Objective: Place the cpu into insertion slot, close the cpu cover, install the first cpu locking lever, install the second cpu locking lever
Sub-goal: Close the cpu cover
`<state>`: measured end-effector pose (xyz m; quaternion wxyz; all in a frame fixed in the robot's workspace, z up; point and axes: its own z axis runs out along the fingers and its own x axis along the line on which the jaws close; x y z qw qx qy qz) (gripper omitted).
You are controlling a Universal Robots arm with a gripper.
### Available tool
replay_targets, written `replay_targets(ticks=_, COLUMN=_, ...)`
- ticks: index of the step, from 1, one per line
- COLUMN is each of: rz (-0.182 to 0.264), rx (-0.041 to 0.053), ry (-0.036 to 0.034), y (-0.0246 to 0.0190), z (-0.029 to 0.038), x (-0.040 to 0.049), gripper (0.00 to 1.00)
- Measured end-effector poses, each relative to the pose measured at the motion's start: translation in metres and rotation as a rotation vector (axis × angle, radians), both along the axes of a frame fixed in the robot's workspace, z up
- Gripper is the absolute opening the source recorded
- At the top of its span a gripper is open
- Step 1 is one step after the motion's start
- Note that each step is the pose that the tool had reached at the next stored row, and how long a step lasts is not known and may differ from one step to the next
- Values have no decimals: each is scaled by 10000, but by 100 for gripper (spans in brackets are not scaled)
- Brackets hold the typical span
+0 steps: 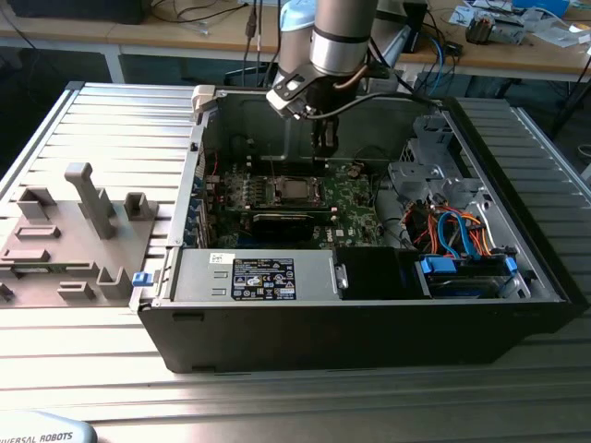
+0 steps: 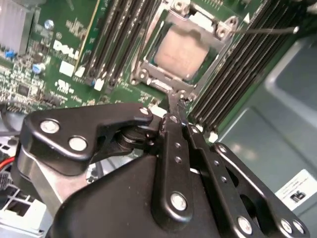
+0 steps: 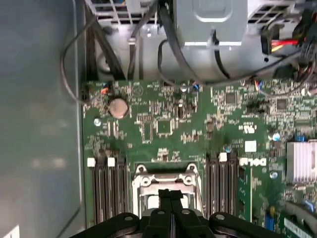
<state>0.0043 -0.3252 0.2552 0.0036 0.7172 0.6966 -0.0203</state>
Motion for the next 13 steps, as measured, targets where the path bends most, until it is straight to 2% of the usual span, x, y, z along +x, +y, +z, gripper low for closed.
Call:
replay_targets(ticks=4, rz=0, rx=52, ry=1, y=0, z=-50, x=-230, gripper=11)
replay_targets(ticks=7, rz=-2, rx=51, ry=1, y=-1, z=-106, x=-358, gripper=11)
replay_targets(ticks=10, rz=-2, rx=53, ry=0, y=-1, z=-163, x=-452, gripper=11)
replay_targets(ticks=11, rz=-3, rx=52, ry=1, y=-1, z=-200, x=-473, gripper=11)
replay_targets(ticks=13, rz=0, rx=53, ry=1, y=-1, z=-241, x=-473, gripper=11)
